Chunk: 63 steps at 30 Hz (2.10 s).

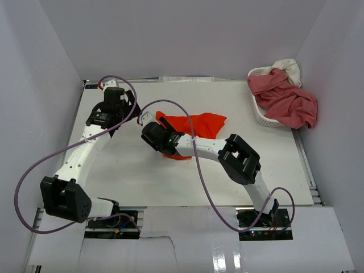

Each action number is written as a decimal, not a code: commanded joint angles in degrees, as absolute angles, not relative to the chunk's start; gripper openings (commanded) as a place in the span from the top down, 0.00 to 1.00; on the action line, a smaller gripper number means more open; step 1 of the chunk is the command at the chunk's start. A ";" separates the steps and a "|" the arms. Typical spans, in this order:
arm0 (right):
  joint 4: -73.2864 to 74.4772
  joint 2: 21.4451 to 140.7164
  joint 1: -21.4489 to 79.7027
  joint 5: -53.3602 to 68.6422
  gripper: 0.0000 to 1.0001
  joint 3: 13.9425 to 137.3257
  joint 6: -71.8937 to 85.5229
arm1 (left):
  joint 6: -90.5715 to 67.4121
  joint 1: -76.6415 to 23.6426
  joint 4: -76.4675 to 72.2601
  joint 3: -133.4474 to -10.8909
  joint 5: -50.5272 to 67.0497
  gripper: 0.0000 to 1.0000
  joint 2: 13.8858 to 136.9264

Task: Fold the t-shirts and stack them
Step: Flatten out the tshirt

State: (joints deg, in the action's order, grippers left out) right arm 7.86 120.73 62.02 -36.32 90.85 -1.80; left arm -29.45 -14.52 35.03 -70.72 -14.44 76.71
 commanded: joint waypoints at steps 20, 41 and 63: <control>17.67 131.13 55.20 -42.19 0.55 102.12 -0.97 | -31.55 -11.25 29.62 -63.81 -14.24 0.02 69.00; 37.17 106.98 63.98 -29.10 0.92 108.29 7.73 | -32.08 -10.81 29.27 -62.23 -16.17 0.02 67.41; 34.81 93.44 44.72 -25.05 0.22 84.91 13.63 | -30.94 -10.72 28.65 -61.87 -15.29 0.02 66.97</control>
